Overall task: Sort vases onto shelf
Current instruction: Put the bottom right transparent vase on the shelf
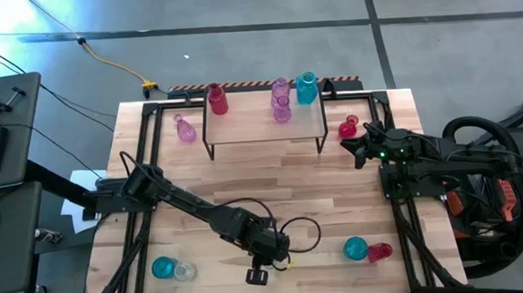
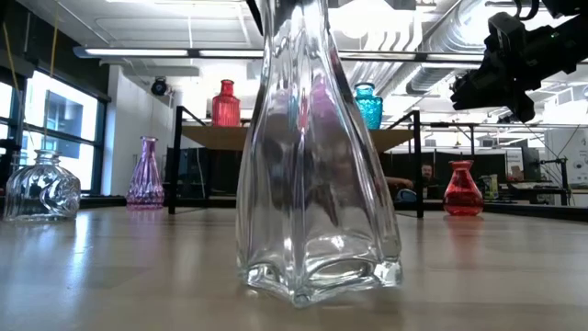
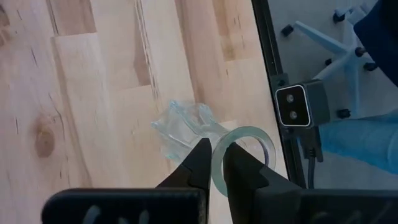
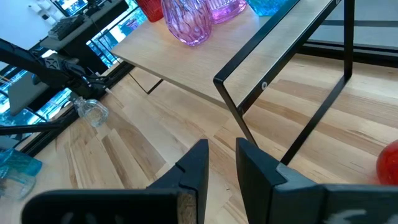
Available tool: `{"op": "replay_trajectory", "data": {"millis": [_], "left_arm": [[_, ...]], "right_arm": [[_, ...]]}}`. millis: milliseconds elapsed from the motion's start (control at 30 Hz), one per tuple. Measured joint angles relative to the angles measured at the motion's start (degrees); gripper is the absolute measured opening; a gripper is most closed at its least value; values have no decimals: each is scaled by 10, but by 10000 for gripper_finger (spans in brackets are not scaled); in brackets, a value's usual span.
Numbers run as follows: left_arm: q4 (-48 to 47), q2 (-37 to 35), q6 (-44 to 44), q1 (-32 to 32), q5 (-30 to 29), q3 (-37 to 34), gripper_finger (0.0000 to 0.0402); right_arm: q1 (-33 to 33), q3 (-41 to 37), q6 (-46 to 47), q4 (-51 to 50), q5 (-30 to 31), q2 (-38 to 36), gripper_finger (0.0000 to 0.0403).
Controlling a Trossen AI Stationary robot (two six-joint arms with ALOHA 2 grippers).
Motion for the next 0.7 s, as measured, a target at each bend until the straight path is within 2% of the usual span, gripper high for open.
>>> {"op": "replay_trajectory", "data": {"millis": [333, 700], "left_arm": [[-96, -35, 30, 44, -19, 34, 13], [-209, -119, 103, 165, -24, 75, 15]], "right_arm": [[0, 0, 0, -2, 0, -1, 62], [0, 0, 0, -5, 0, 0, 62]]}}
